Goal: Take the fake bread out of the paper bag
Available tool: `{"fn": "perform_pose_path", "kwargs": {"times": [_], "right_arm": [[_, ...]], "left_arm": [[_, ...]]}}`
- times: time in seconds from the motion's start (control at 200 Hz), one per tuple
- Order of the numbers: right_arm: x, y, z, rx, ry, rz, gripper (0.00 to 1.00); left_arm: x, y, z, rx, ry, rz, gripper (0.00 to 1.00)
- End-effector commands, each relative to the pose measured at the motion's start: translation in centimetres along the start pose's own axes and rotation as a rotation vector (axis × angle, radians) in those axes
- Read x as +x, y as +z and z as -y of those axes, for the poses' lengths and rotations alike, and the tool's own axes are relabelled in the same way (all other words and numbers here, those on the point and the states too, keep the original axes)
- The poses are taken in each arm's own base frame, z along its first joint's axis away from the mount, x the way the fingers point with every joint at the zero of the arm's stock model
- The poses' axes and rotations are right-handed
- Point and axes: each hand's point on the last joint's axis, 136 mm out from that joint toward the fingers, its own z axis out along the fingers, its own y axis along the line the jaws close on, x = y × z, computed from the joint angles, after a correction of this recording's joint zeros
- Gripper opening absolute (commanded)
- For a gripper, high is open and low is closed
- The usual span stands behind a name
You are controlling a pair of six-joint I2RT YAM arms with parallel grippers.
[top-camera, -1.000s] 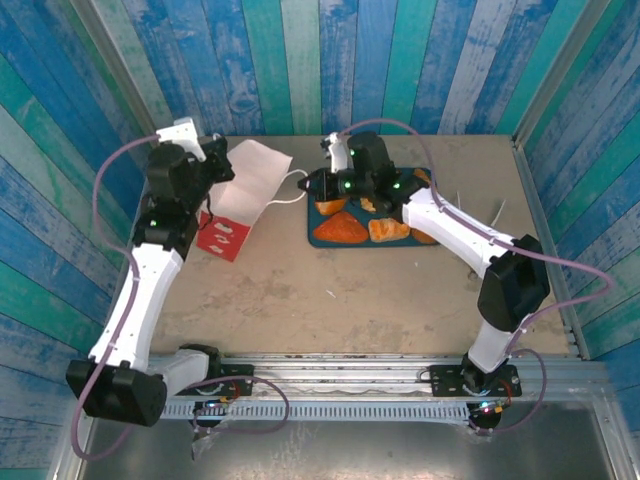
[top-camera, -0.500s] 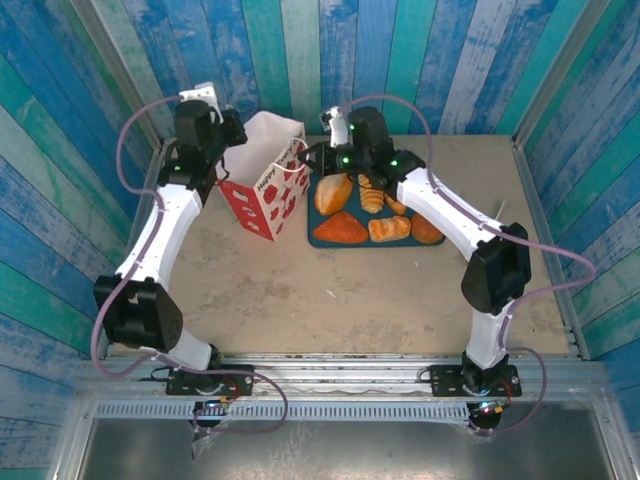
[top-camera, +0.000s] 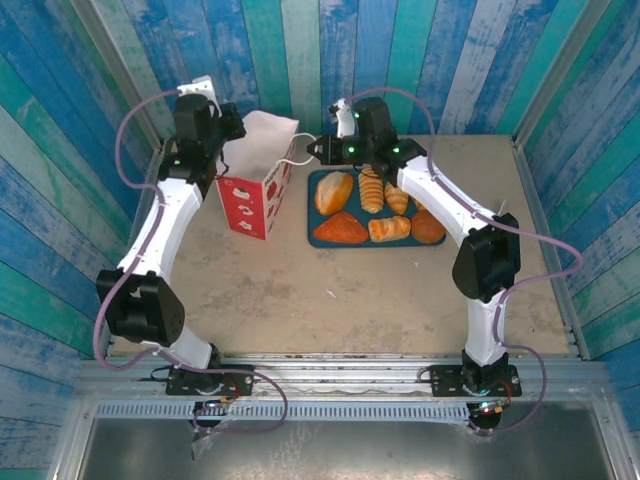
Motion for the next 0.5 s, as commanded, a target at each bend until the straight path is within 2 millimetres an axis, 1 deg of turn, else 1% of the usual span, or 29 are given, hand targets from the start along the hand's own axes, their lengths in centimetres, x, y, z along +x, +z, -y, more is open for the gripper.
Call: {"fn": "perform_pose_path", "kwargs": {"times": [0.0, 0.04, 0.08, 0.105, 0.14, 0.215, 0.26, 0.275, 0.291, 0.306, 0.331, 0.351, 0.366, 0.436, 0.461, 0.496], "right_arm": [[-0.1, 0.3, -0.1, 0.0, -0.015, -0.004, 0.07], [-0.2, 0.4, -0.2, -0.001, -0.017, -0.002, 0.09], [-0.2, 0.3, -0.2, -0.005, -0.014, -0.004, 0.12], [-0.2, 0.3, -0.3, -0.011, -0.014, -0.005, 0.14], [-0.1, 0.3, -0.5, -0.022, -0.015, -0.013, 0.19], [-0.3, -0.1, -0.8, -0.024, -0.018, -0.018, 0.38], [-0.6, -0.8, -1.3, -0.024, -0.043, -0.013, 0.46], [-0.7, -1.1, -1.5, -0.022, -0.052, -0.011, 0.48], [-0.9, -1.4, -1.6, -0.018, -0.063, -0.007, 0.51], [-1.1, -1.8, -1.7, -0.012, -0.075, 0.0, 0.54], [-1.5, -2.4, -2.1, -0.002, -0.096, 0.01, 0.58], [-1.8, -3.0, -2.3, 0.006, -0.118, 0.021, 0.62], [-2.0, -3.4, -2.5, 0.011, -0.134, 0.028, 0.64], [-2.9, -5.4, -3.2, 0.05, -0.206, 0.068, 0.77], [-3.2, -6.3, -3.5, 0.061, -0.233, 0.082, 0.8], [-3.5, -7.3, -3.7, 0.085, -0.271, 0.099, 0.84]], "left_arm": [[0.4, 1.3, -0.5, -0.011, 0.015, -0.012, 0.06], [0.4, 1.3, -0.7, -0.017, 0.016, -0.015, 0.12], [0.4, 1.3, -0.9, -0.023, 0.016, -0.021, 0.15], [0.5, 1.3, -1.1, -0.031, 0.018, -0.028, 0.21], [0.4, 1.1, -1.4, -0.046, 0.021, -0.029, 0.33], [0.0, 0.3, -1.9, -0.079, 0.038, -0.031, 0.56], [-0.5, -0.5, -2.3, -0.108, 0.043, -0.023, 0.74], [-0.8, -0.8, -2.3, -0.113, 0.042, -0.018, 0.81], [-1.0, -1.2, -2.4, -0.12, 0.042, -0.015, 0.86], [-1.2, -1.6, -2.4, -0.124, 0.041, -0.01, 0.93], [-1.6, -2.3, -2.3, -0.125, 0.043, -0.001, 1.0], [-2.0, -3.0, -2.3, -0.127, 0.044, 0.014, 0.95], [-2.1, -3.4, -2.3, -0.126, 0.045, 0.021, 0.94], [-3.3, -5.7, -2.3, -0.136, 0.048, 0.073, 0.94], [-3.8, -6.7, -2.3, -0.143, 0.046, 0.094, 0.94], [-4.1, -7.7, -2.5, -0.156, 0.043, 0.113, 0.94]]}}
